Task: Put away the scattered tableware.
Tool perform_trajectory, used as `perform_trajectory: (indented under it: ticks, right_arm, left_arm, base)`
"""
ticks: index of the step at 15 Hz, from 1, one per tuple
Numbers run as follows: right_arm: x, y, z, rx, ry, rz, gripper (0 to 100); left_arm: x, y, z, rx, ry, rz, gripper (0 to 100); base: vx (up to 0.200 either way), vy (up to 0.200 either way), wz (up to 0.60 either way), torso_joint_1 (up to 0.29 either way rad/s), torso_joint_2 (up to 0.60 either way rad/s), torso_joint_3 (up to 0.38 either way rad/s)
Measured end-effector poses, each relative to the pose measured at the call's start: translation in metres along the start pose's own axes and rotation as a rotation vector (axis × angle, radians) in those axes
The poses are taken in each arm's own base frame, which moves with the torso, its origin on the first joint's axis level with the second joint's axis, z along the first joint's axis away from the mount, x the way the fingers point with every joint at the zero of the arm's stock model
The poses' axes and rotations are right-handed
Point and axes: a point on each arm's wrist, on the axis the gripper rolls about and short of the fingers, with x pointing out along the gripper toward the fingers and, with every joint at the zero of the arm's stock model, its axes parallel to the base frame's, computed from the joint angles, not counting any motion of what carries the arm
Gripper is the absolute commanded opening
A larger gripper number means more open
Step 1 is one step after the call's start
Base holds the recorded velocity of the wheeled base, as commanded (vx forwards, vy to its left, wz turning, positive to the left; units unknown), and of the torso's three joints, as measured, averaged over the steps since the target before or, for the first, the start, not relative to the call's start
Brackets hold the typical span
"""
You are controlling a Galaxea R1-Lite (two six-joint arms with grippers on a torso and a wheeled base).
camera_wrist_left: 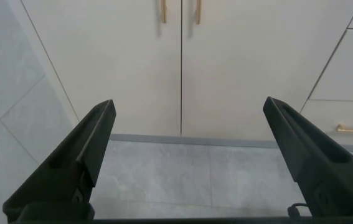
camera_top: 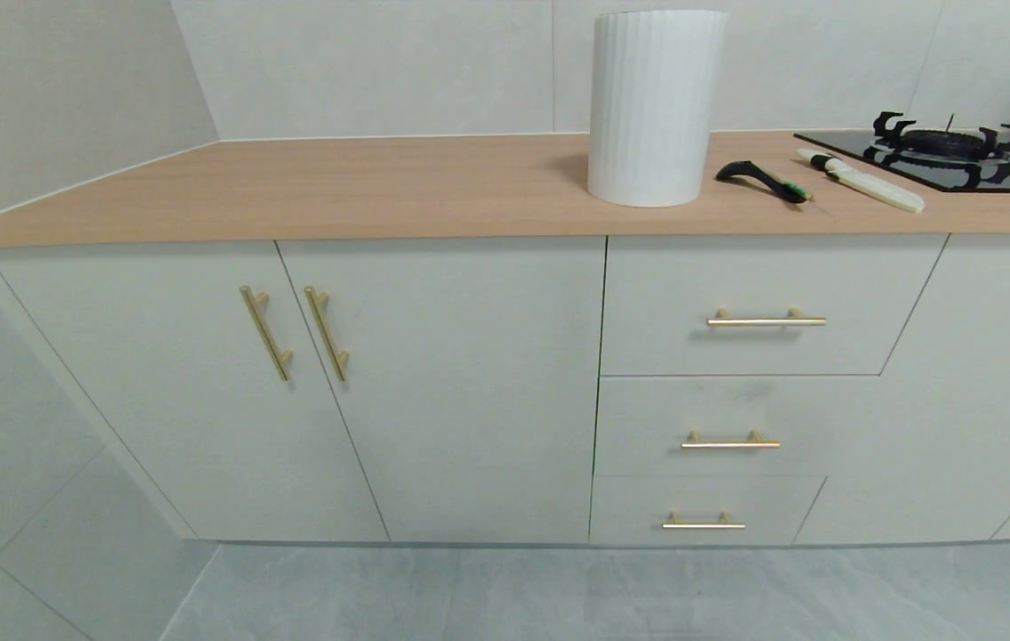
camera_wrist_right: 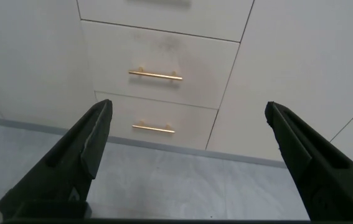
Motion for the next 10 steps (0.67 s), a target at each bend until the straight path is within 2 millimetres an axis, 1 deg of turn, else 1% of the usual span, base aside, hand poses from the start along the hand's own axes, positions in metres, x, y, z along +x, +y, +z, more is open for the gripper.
perform_trajectory:
  ticks: [2, 3, 4, 6, 8, 10]
  right_arm:
    - [0.0, 0.0, 0.002, 0.014, -0.004, -0.005, 100]
    - [-0.001, -0.001, 0.01, 0.036, -0.02, -0.005, 100]
    - [-0.003, -0.003, 0.023, 0.068, -0.043, 0.0, 100]
    - [0.001, -0.006, 0.043, 0.096, -0.026, 0.03, 100]
    - [0.016, -0.008, 0.057, 0.11, 0.064, 0.075, 100]
    - [0.041, -0.01, 0.071, 0.119, 0.191, 0.112, 100]
  left_arm:
    - [0.0, 0.0, 0.0, 0.0, 0.0, 0.0, 100]
    - [0.0, 0.0, 0.0, 0.0, 0.0, 0.0, 100]
    - [0.0, 0.0, 0.0, 0.0, 0.0, 0.0, 100]
    - [0.0, 0.0, 0.0, 0.0, 0.0, 0.0, 100]
    - [0.0, 0.0, 0.0, 0.0, 0.0, 0.0, 100]
    - [0.0, 0.0, 0.0, 0.0, 0.0, 0.0, 100]
  base:
    - [0.0, 0.0, 0.0, 0.0, 0.0, 0.0]
    - [0.0, 0.0, 0.0, 0.0, 0.0, 0.0]
    - [0.0, 0.0, 0.0, 0.0, 0.0, 0.0]
    - [0.0, 0.0, 0.0, 0.0, 0.0, 0.0]
    - [0.0, 0.0, 0.0, 0.0, 0.0, 0.0]
    - [0.0, 0.0, 0.0, 0.0, 0.0, 0.0]
